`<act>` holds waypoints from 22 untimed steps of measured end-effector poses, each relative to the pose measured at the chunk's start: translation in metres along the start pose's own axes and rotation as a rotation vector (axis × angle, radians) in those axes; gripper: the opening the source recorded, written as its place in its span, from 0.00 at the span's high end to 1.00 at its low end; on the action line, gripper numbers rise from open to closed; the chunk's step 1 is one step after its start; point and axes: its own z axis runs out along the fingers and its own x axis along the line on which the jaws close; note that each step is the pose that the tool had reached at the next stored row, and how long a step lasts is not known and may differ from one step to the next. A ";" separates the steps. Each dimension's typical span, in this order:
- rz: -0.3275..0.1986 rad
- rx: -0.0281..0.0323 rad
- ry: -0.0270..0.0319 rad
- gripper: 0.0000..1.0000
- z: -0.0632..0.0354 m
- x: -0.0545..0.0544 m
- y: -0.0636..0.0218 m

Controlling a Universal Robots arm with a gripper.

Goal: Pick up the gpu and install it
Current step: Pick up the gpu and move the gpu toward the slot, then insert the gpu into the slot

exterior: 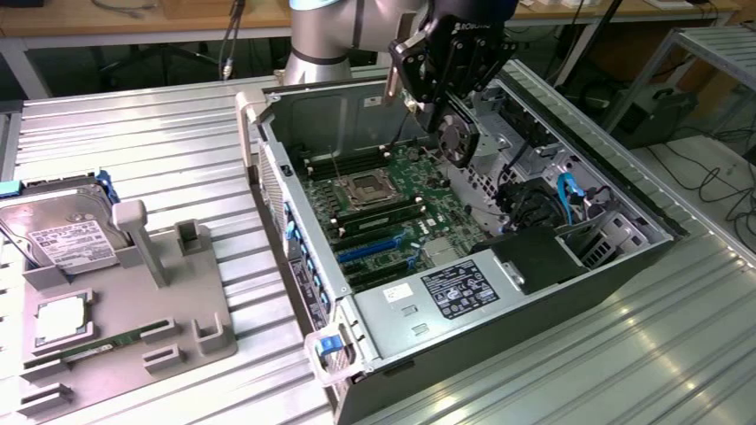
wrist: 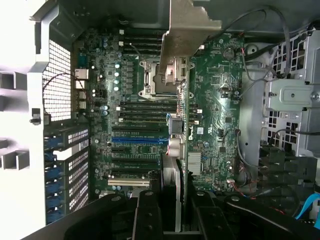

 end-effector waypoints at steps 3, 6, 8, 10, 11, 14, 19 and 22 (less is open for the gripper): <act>0.000 0.0000 -0.0004 0.72 0.0005 -0.002 -0.0001; 0.000 0.0001 -0.0006 0.72 0.0007 -0.005 -0.0001; 0.000 0.0001 -0.0006 0.72 0.0008 -0.009 -0.0002; 0.000 0.0001 -0.0006 0.72 0.0010 -0.012 -0.0003; 0.000 0.0001 -0.0006 0.72 0.0010 -0.012 -0.0003; 0.000 0.0001 -0.0006 0.72 0.0010 -0.012 -0.0003; 0.000 0.0001 -0.0006 0.72 0.0010 -0.012 -0.0003; 0.000 0.0001 -0.0006 0.72 0.0010 -0.012 -0.0003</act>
